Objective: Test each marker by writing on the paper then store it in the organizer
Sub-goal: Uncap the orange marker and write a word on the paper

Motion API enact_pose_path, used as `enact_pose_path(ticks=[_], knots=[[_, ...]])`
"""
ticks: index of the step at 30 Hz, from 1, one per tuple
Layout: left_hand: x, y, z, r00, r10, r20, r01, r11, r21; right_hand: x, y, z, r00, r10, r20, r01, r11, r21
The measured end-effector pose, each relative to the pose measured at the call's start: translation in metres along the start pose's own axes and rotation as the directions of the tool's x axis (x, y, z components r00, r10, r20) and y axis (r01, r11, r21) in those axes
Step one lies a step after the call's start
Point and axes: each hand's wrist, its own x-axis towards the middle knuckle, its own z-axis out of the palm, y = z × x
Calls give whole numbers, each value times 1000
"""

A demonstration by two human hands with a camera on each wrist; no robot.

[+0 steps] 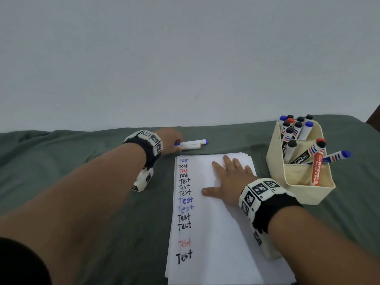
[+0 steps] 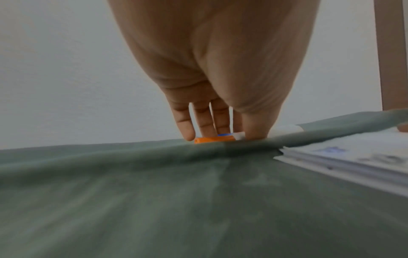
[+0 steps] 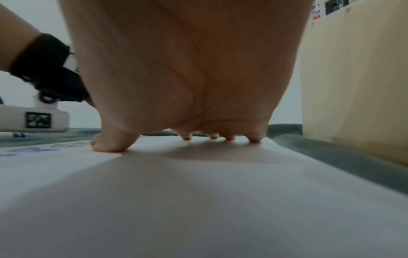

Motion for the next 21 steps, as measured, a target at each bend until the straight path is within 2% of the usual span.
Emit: enact_pose_path(ticks=[4, 7, 11, 17, 19, 21], knots=[[-33, -12, 1, 999, -27, 35, 22, 990, 140, 2, 0, 1, 1000, 5, -20, -6, 1000, -12], [-52, -14, 3, 999, -51, 5, 48, 969, 241, 4, 0, 2, 999, 1, -42, -2, 1000, -12], [-73, -17, 3, 994, -40, -104, 57, 984, 171, 6, -1, 5, 997, 4, -74, -5, 1000, -13], [-112, -10, -6, 982, -5, -189, 22, 996, 90, 0, -3, -3, 998, -3, -57, 3, 1000, -10], [-128, -7, -12, 976, 42, -212, -30, 998, 58, -5, -3, -12, 990, -54, -127, 56, 998, 13], [-144, -4, -23, 971, 83, -223, -82, 997, 14, -14, -5, -22, 951, -150, -270, 185, 977, 110]])
